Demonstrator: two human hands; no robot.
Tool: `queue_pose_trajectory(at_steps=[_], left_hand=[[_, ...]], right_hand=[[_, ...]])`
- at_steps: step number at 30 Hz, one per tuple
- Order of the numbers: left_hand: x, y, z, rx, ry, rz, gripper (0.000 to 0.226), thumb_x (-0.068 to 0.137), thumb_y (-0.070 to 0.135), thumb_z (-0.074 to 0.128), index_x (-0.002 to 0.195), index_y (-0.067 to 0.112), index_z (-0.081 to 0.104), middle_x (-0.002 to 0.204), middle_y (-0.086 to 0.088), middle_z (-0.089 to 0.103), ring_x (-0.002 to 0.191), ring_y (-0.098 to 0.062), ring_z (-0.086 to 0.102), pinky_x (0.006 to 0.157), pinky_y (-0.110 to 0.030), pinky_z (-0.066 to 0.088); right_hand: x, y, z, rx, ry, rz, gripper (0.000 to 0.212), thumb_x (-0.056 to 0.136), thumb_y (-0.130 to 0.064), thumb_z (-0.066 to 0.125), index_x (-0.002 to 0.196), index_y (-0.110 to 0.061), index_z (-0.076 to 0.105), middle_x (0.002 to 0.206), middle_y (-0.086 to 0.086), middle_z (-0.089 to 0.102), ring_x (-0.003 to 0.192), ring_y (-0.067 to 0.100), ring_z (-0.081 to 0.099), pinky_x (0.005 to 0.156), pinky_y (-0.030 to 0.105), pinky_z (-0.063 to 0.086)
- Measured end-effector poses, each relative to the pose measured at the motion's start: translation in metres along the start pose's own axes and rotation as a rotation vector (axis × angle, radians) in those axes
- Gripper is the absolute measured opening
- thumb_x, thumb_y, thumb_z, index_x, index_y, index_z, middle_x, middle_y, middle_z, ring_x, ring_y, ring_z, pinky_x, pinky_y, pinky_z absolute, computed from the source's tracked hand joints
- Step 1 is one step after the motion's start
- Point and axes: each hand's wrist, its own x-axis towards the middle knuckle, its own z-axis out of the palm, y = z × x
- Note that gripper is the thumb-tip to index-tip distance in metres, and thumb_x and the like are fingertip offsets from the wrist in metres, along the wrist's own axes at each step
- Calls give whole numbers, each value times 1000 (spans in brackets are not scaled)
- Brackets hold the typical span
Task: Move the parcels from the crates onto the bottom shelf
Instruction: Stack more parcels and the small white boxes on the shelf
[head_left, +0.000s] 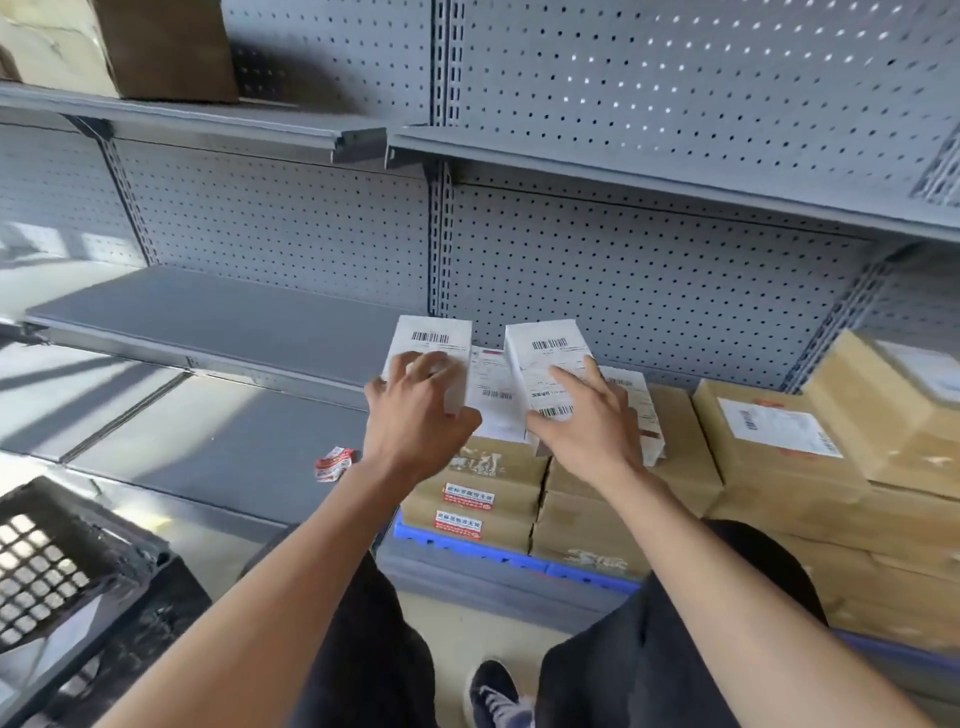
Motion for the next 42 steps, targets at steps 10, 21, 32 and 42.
queue_pose_trajectory(at_steps=[10,21,32,42], left_hand=[[38,84,62,-74,-90,158,55,73,46,52,122,25,68,141,11,55,131,-20,36,98,-45,33],[61,141,128,-98,-181,202,41,81,43,62,120,31,66,143,13,51,132,-18,33,102,-46,34],[70,151,159,-31,-235,169,42,82,49,57,119,33,67,140,15,54,128,-20,37,100,-46,35],[69,153,162,-15,-222,164,51,76,54,48,116,31,69,136,14,57,128,-21,38,98,-46,37]], right_hand=[[8,98,-31,-43,85,187,73,81,-56,65,148,-38,44,165,-1,21,145,29,27,117,43,29],[24,171,-42,18,101,319,69,84,-49,65,149,-35,43,166,-3,18,145,36,22,113,50,32],[48,192,-29,27,87,337,68,84,-49,65,147,-35,45,165,-2,20,146,36,21,114,51,32],[61,190,-12,-94,65,319,66,87,-57,59,147,-34,45,161,-2,28,141,38,27,114,50,29]])
